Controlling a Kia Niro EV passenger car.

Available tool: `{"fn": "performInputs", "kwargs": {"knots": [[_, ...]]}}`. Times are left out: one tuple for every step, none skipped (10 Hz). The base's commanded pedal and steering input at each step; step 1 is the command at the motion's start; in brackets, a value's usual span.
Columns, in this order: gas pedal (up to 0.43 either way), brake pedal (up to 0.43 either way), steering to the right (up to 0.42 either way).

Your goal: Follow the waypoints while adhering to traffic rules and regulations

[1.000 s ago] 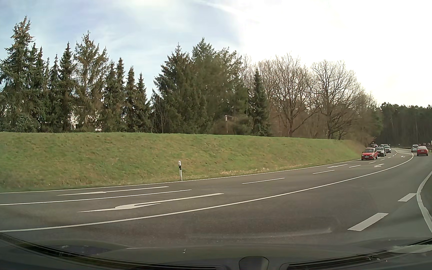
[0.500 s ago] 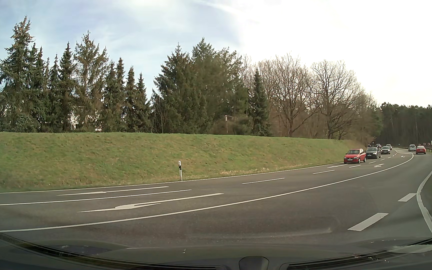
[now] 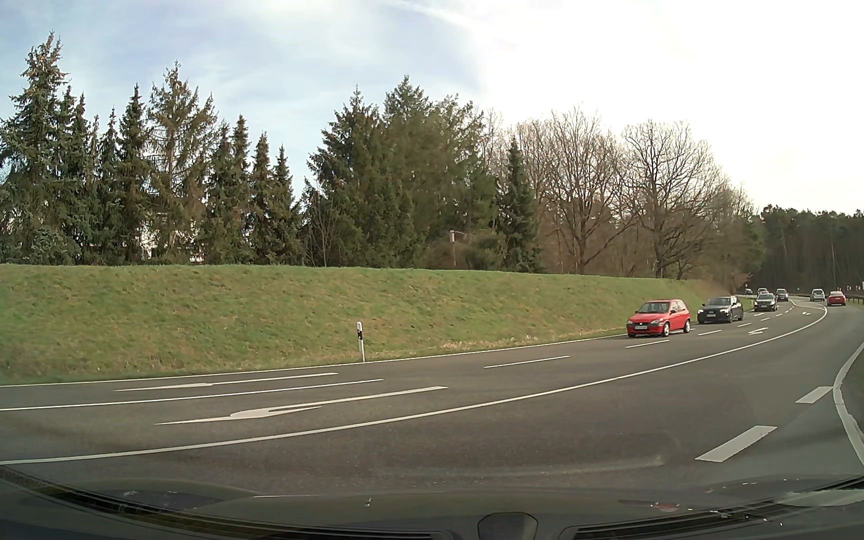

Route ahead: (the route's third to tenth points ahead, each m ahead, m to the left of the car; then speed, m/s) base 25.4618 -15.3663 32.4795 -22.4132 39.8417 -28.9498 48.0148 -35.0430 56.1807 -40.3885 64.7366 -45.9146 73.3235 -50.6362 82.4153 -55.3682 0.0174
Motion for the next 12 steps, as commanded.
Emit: {"fn": "performInputs", "kwargs": {"knots": [[0.000,0.262,0.329],[0.000,0.268,0.329],[0.000,0.262,0.329],[0.000,0.256,0.329],[0.000,0.256,0.329],[0.000,0.256,0.328],[0.000,0.256,0.327],[0.000,0.256,0.327],[0.000,0.262,0.327],[0.000,0.262,0.327],[0.000,0.262,0.327],[0.000,0.262,0.327]]}}
